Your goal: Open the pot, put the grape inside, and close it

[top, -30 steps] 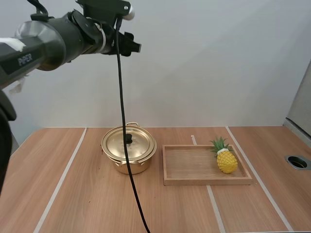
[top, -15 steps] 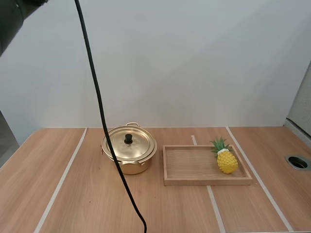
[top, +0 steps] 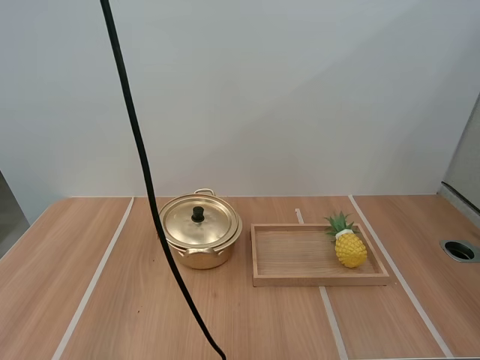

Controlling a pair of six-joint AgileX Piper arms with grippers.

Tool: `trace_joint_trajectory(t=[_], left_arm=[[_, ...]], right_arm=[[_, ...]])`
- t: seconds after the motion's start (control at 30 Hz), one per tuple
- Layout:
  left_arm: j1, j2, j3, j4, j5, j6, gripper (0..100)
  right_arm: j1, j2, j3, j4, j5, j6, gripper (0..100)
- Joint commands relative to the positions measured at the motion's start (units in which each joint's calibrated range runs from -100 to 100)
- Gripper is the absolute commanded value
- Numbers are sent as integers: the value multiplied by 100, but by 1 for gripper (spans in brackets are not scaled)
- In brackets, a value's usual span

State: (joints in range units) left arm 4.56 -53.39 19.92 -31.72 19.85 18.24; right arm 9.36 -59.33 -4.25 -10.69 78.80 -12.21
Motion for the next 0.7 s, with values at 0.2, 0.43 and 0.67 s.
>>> trace_joint_trajectory(t=[0.2, 0.43, 0.67], left_arm=[[-1, -678, 986, -1416, 1228, 1329, 0], [-1, -1428, 1925, -2926, 329, 2118, 0], [-1, -2414, 3269, -2838, -1673, 2185, 0]], right_arm=[[-371, -1061, 1569, 230, -890, 65, 0], [-544, -1884, 2745, 454, -1233, 65, 0], [-891, -2936, 4336, 990, -2308, 65, 0]])
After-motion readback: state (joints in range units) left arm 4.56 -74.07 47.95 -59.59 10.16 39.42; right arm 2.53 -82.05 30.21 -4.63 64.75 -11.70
